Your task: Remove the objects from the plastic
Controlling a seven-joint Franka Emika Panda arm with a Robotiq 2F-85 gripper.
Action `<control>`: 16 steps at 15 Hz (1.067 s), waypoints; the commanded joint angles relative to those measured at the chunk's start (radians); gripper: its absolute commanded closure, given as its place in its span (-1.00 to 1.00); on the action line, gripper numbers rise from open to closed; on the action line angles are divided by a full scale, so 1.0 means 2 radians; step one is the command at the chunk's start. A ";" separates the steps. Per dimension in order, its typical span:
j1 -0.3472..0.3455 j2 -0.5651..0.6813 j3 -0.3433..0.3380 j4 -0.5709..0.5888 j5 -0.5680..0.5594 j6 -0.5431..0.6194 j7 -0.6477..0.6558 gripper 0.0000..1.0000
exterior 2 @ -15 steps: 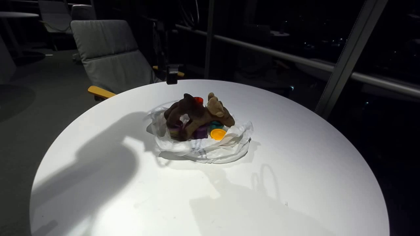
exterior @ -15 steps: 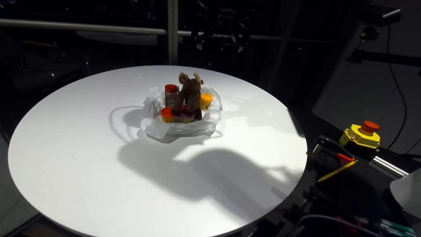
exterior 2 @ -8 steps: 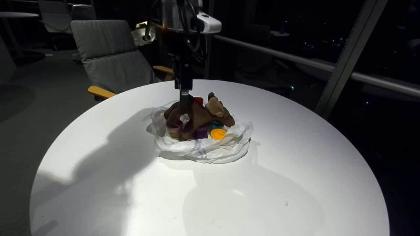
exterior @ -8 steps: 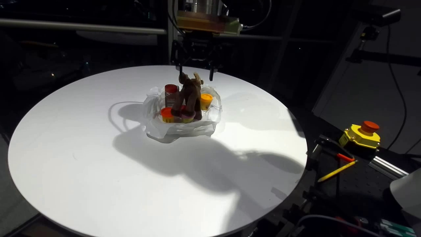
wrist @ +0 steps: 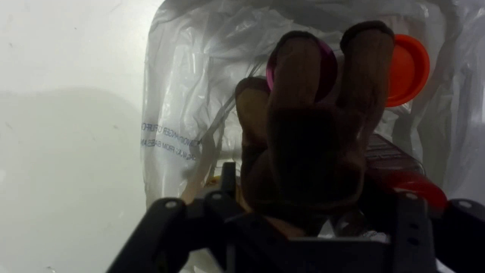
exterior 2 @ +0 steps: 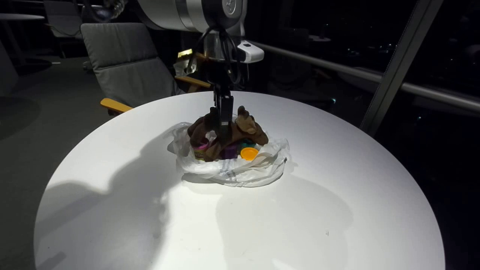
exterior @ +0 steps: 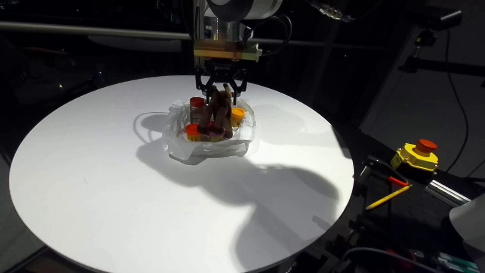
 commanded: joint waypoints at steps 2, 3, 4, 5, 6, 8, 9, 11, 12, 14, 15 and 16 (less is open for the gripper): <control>0.002 0.009 -0.008 0.014 0.013 -0.001 0.000 0.16; 0.000 0.006 -0.007 0.010 0.015 0.001 -0.004 0.30; -0.002 0.004 -0.005 0.008 0.019 0.002 -0.007 0.47; -0.005 -0.008 -0.004 -0.003 0.023 0.003 -0.012 0.61; -0.007 -0.014 -0.003 -0.008 0.027 0.004 -0.015 0.73; -0.013 -0.044 -0.002 -0.034 0.035 0.007 -0.029 0.88; -0.012 -0.069 -0.006 -0.056 0.028 0.009 -0.035 0.90; -0.012 -0.123 -0.017 -0.106 0.012 0.011 -0.043 0.85; -0.011 -0.142 -0.022 -0.125 0.003 0.011 -0.047 0.90; -0.015 -0.190 -0.034 -0.169 -0.019 0.006 -0.054 0.87; -0.016 -0.214 -0.042 -0.192 -0.037 0.002 -0.050 0.87; -0.023 -0.236 -0.047 -0.213 -0.050 -0.007 -0.051 0.87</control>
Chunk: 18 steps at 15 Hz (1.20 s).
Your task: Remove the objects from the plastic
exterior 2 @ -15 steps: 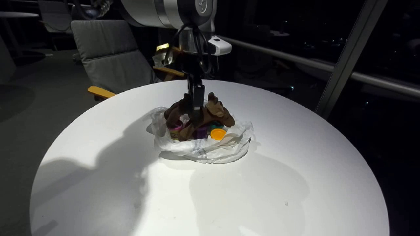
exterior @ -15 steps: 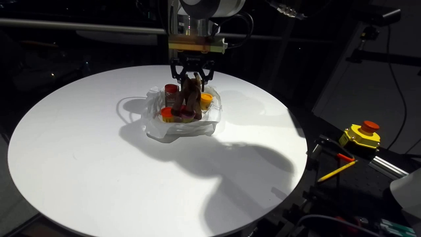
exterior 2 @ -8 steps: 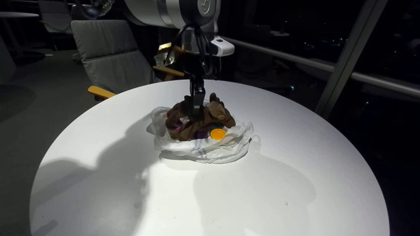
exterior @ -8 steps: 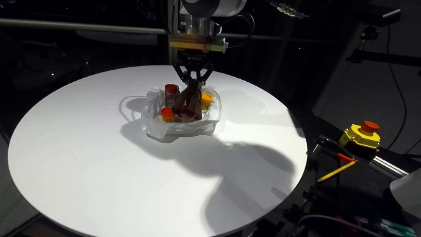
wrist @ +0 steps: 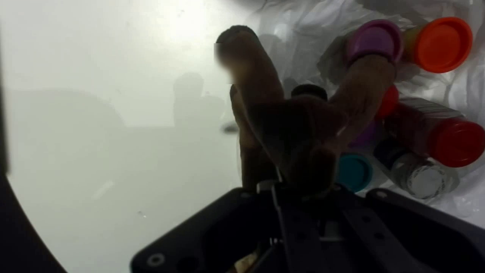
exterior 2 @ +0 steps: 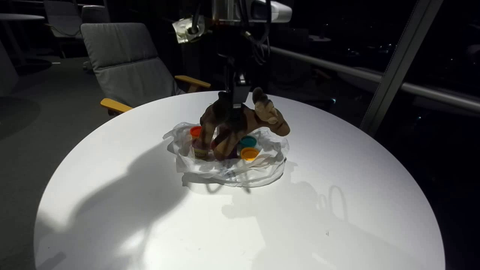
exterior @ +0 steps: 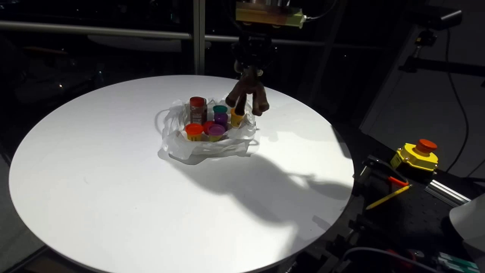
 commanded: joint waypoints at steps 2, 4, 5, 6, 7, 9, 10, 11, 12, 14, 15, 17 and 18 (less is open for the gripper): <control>-0.025 -0.096 -0.021 -0.098 -0.059 -0.022 -0.006 0.87; -0.041 -0.077 -0.024 -0.096 -0.084 -0.037 -0.003 0.87; -0.047 -0.059 -0.025 -0.090 -0.097 -0.038 -0.001 0.88; -0.052 -0.044 -0.025 -0.086 -0.105 -0.036 -0.001 0.88; -0.054 -0.029 -0.025 -0.081 -0.111 -0.033 -0.001 0.89; -0.055 -0.002 -0.024 -0.069 -0.113 -0.041 -0.008 0.86; -0.056 0.007 -0.022 -0.065 -0.104 -0.045 -0.020 0.28; -0.054 0.013 -0.022 -0.061 -0.102 -0.048 -0.022 0.24; -0.052 0.012 -0.023 -0.059 -0.103 -0.052 -0.025 0.13; -0.043 0.002 -0.025 -0.056 -0.112 -0.060 -0.020 -0.20; -0.037 -0.007 -0.024 -0.056 -0.115 -0.061 -0.018 -0.33; -0.026 -0.016 -0.017 -0.052 -0.119 -0.057 -0.015 -0.64; -0.021 -0.012 -0.012 -0.044 -0.118 -0.048 -0.016 -0.80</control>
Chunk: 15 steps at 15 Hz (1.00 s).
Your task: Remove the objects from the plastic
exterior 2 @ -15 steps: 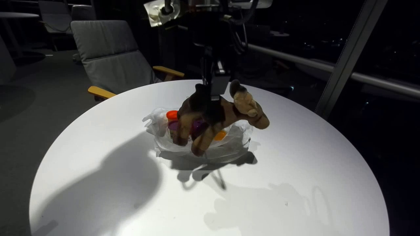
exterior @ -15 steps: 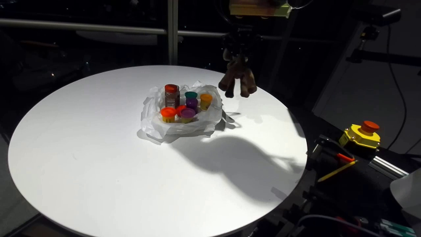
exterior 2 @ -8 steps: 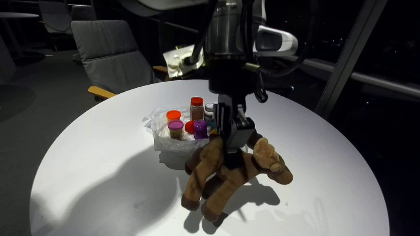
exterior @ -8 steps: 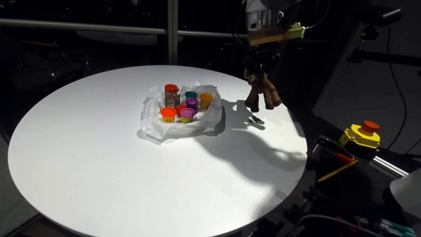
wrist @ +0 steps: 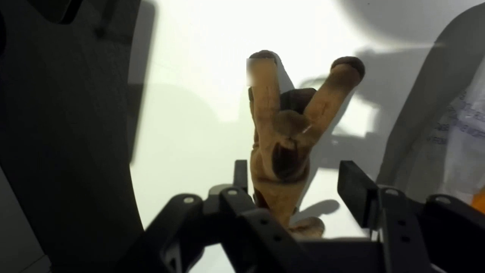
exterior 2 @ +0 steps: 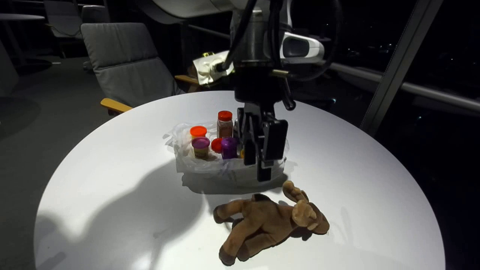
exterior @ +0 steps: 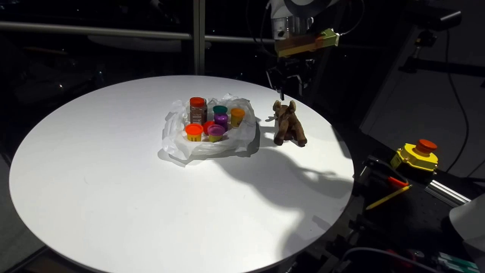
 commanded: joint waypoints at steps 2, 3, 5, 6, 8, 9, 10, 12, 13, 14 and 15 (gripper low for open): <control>0.025 -0.007 0.020 0.022 -0.017 0.012 -0.010 -0.99; 0.030 0.007 0.026 0.031 -0.018 0.027 -0.005 -1.00; 0.040 0.026 0.034 0.042 -0.011 0.055 0.004 -1.00; 0.043 0.041 0.038 0.049 -0.003 0.073 0.008 -1.00; 0.049 0.066 0.045 0.064 0.014 0.101 0.006 -1.00; 0.054 0.073 0.045 0.069 0.017 0.111 0.006 -1.00; 0.061 0.078 0.045 0.075 0.018 0.121 0.006 -1.00; 0.073 0.082 0.044 0.084 0.016 0.136 0.002 -1.00; 0.076 0.090 0.044 0.093 0.018 0.139 -0.003 -1.00; 0.079 0.095 0.045 0.099 0.021 0.139 -0.005 -1.00; 0.077 0.104 0.048 0.106 0.029 0.136 -0.010 -1.00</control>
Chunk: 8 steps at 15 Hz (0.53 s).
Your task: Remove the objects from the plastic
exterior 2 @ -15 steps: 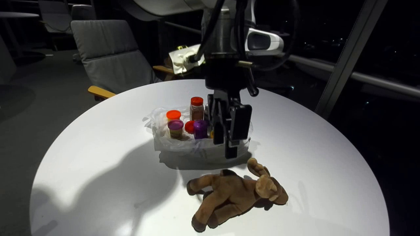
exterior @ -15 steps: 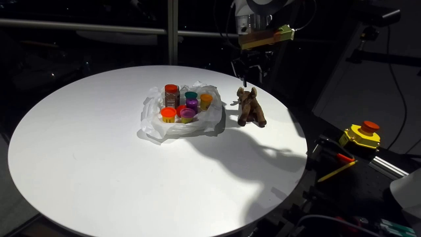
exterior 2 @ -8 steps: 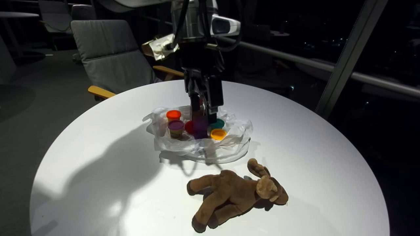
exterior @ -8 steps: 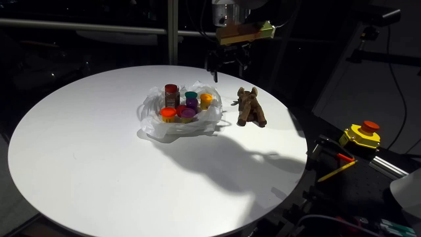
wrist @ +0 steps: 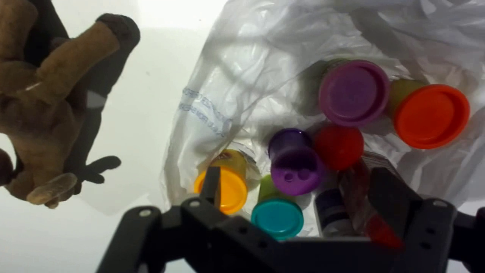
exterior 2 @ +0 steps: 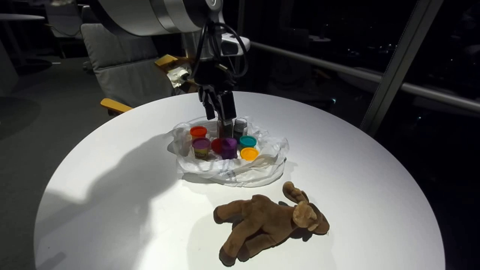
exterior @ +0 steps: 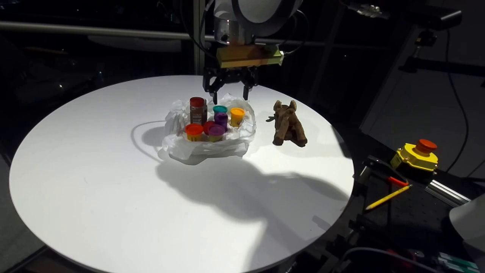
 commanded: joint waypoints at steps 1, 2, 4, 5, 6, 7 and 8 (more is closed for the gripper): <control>0.005 0.028 0.002 0.033 0.025 0.004 -0.013 -1.00; 0.007 0.035 0.000 0.038 0.032 0.005 -0.009 -1.00; 0.006 0.052 -0.001 0.049 0.049 0.008 -0.002 -1.00; 0.009 0.062 -0.007 0.057 0.055 0.012 0.010 -1.00; 0.012 0.072 -0.014 0.063 0.057 0.018 0.020 -1.00; 0.013 0.082 -0.019 0.071 0.061 0.022 0.027 -1.00; 0.014 0.091 -0.023 0.077 0.065 0.026 0.033 -1.00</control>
